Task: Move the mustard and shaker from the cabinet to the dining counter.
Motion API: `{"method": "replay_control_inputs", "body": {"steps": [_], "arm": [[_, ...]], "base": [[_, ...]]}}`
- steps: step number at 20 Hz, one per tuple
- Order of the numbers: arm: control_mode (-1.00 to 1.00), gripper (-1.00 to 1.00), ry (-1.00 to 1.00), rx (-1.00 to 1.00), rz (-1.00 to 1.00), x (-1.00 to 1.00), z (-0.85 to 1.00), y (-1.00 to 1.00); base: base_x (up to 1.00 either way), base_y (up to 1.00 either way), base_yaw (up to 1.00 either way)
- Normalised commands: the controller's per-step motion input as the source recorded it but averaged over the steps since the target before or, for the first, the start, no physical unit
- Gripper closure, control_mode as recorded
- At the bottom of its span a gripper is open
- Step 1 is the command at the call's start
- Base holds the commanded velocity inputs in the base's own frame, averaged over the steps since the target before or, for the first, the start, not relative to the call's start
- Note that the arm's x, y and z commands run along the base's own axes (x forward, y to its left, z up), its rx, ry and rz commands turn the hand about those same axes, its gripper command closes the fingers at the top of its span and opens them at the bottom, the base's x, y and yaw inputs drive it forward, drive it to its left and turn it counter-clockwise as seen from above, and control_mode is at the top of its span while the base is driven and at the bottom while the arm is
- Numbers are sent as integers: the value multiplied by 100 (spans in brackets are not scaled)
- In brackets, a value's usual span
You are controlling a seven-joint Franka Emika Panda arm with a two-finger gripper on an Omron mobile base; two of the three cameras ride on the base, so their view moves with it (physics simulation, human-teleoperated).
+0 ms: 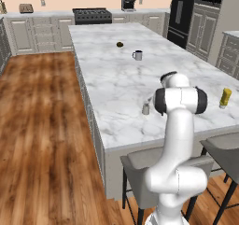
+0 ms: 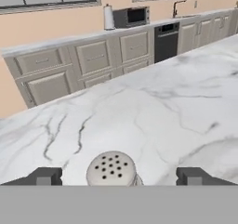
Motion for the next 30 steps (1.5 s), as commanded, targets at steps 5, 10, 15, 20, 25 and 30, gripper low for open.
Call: {"method": "replay_control_inputs", "body": {"steps": [5, 10, 15, 20, 25, 30], "arm": [[-100, -100, 0, 0, -1, -22, 59, -5], [-100, -100, 5, 0, -3, -48, 63, -6], [-100, -100, 12, 0, -14, -66, 49, 0], [-100, -100, 13, 0, -18, -84, 65, 4], [-100, -100, 13, 0, -27, -55, 61, 17], [-100, -100, 19, 0, -29, -75, 50, 8]], "base": [[0, 0, 0], [0, 0, 0], [0, 0, 0], [0, 0, 0], [0, 0, 0], [0, 0, 0]]}}
